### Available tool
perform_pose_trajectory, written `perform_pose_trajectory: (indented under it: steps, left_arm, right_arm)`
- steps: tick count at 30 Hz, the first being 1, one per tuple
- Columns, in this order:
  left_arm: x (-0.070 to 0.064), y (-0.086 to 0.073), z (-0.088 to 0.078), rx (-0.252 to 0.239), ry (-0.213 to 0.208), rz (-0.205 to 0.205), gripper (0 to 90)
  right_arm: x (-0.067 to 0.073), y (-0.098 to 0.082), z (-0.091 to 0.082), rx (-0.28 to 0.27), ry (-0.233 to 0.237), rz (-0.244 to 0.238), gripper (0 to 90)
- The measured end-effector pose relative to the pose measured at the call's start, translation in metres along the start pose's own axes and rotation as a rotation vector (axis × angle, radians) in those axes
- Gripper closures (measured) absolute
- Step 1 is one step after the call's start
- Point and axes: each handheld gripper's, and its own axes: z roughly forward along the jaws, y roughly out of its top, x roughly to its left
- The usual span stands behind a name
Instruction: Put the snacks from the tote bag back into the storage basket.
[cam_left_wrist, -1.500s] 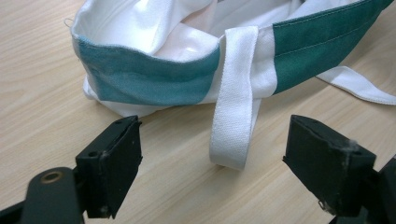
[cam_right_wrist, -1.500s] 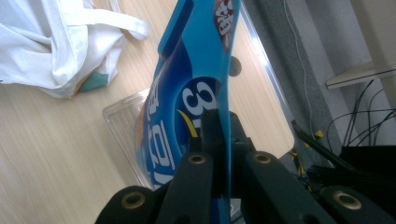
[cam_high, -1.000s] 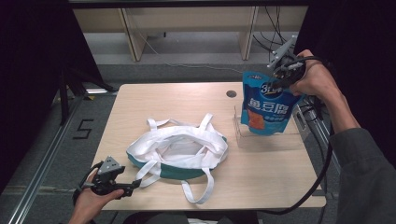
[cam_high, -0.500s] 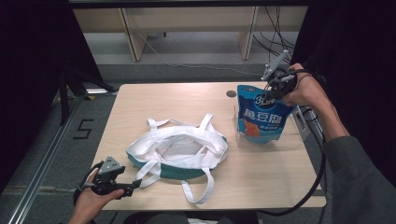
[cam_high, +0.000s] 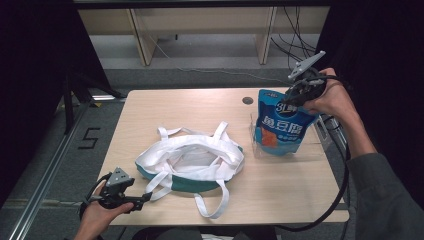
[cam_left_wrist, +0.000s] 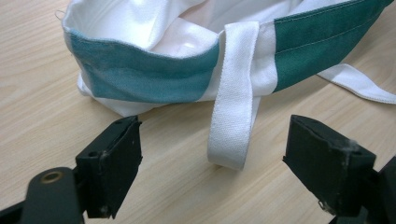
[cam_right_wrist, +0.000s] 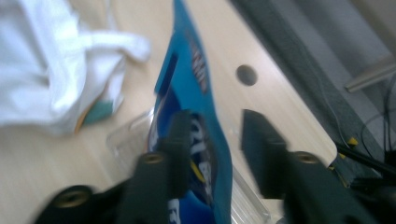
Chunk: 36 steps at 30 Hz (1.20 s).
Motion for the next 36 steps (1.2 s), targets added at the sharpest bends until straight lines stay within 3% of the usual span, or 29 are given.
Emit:
perform_pose_trajectory:
  steps: [2, 3, 6, 8, 11, 12, 14, 20, 27, 31, 33, 35, 36]
  left_arm:
    - [0.003, 0.001, -0.002, 0.011, 0.010, 0.032, 18.1]
    - [0.002, 0.000, -0.001, -0.008, 0.013, 0.025, 18.1]
    - [0.002, 0.001, -0.002, 0.008, 0.008, 0.026, 18.1]
    - [0.000, 0.000, 0.000, -0.029, 0.009, -0.013, 18.1]
    - [0.001, 0.000, -0.001, -0.012, 0.012, -0.021, 18.2]
    - [0.002, 0.000, 0.000, -0.019, 0.012, -0.012, 18.1]
    - [0.004, 0.000, -0.002, -0.003, 0.012, 0.012, 18.2]
    - [0.004, 0.000, -0.002, -0.008, 0.013, 0.004, 18.1]
    - [0.004, 0.000, -0.002, -0.007, 0.013, 0.006, 18.1]
    - [0.004, 0.000, -0.002, -0.007, 0.020, 0.007, 18.2]
    - [0.004, 0.000, -0.004, 0.010, 0.030, 0.015, 18.2]
    - [0.005, 0.000, -0.003, -0.003, 0.016, 0.010, 18.1]
    - [0.005, 0.000, -0.003, -0.006, 0.019, 0.014, 18.1]
  right_arm:
    - [0.004, 0.003, -0.005, -0.021, -0.011, 0.015, 52.1]
    - [0.006, 0.004, -0.007, -0.040, 0.000, 0.026, 50.2]
    - [0.010, 0.007, -0.010, -0.062, -0.030, 0.069, 44.8]
    - [0.013, 0.009, -0.011, -0.070, -0.051, 0.076, 42.8]
    - [0.017, 0.011, -0.012, -0.100, -0.073, 0.095, 40.5]
    - [0.019, 0.013, -0.013, -0.092, -0.054, 0.100, 40.5]
    - [0.021, 0.015, -0.012, -0.117, -0.063, 0.080, 39.6]
    - [0.035, 0.023, -0.015, -0.148, -0.046, 0.113, 38.3]
    - [0.049, 0.026, -0.016, -0.175, -0.018, 0.087, 38.0]
    - [0.057, 0.026, -0.016, -0.184, -0.001, 0.095, 37.7]
    - [0.061, 0.024, -0.015, -0.202, 0.003, 0.085, 37.7]
    - [0.064, 0.022, -0.014, -0.225, 0.016, 0.077, 37.4]
    - [0.067, 0.021, -0.014, -0.230, 0.023, 0.092, 37.3]
